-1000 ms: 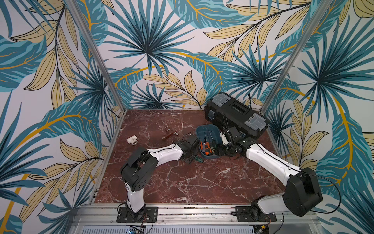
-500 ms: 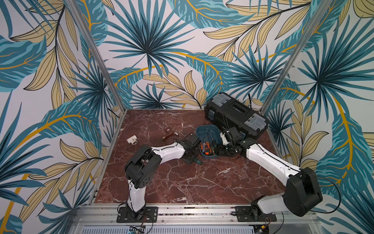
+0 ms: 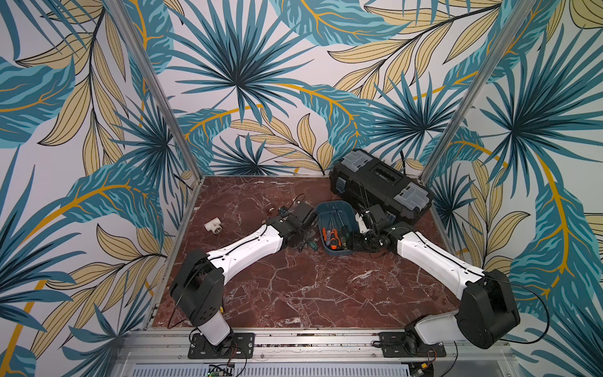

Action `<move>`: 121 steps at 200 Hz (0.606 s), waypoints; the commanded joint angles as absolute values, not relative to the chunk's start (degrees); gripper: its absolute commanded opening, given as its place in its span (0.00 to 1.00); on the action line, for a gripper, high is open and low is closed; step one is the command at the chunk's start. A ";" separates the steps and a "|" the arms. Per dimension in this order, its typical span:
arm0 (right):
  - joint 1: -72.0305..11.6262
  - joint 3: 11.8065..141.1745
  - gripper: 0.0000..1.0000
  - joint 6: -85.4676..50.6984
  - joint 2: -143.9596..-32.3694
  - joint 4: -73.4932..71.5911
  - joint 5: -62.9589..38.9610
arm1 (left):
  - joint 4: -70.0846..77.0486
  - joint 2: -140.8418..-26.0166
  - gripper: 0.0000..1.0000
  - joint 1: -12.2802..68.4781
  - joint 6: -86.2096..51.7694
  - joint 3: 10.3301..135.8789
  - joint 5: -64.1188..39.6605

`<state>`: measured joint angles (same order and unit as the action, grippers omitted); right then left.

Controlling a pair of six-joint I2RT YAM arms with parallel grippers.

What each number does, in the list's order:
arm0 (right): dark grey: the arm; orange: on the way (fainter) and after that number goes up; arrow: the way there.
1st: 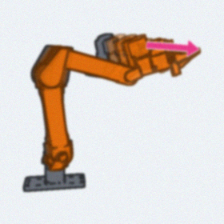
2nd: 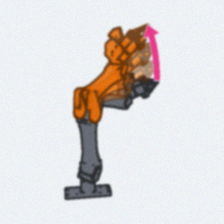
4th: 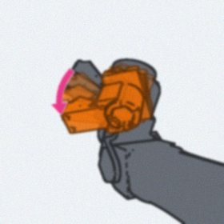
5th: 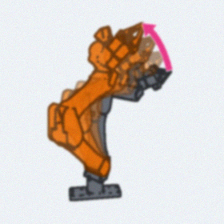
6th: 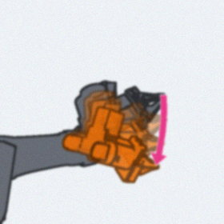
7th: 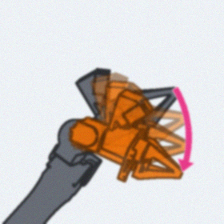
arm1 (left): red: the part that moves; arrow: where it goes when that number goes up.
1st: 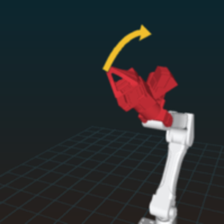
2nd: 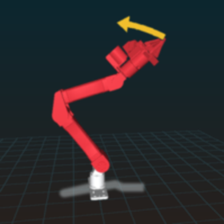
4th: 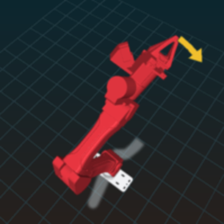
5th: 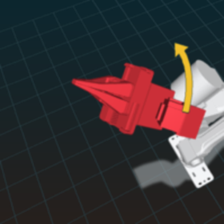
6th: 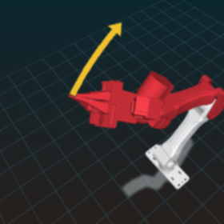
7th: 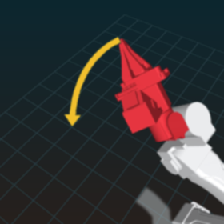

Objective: Put the screwdriver on the desktop into the storage box
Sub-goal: Pick up the screwdriver from the center of the board, then place the screwdriver in the storage box.

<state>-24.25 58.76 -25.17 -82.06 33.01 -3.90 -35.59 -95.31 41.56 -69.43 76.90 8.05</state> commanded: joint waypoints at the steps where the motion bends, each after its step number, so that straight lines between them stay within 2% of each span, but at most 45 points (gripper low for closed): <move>1: -24.26 58.53 0.52 -26.17 -81.28 32.08 -2.92 | -34.46 -100.33 0.04 42.33 -54.70 85.15 1.52; 71: -22.54 56.34 0.52 -29.58 -77.22 31.51 -1.60 | -46.74 -122.52 0.05 44.78 -43.47 112.96 -4.43; 121: -22.15 52.79 0.52 -31.77 -73.67 31.67 -0.47 | -48.19 -129.32 0.07 44.94 -43.73 117.82 -4.00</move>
<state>-22.37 54.92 -29.65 -74.76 31.55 -1.65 -45.98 -128.49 45.06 -45.01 113.62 -4.12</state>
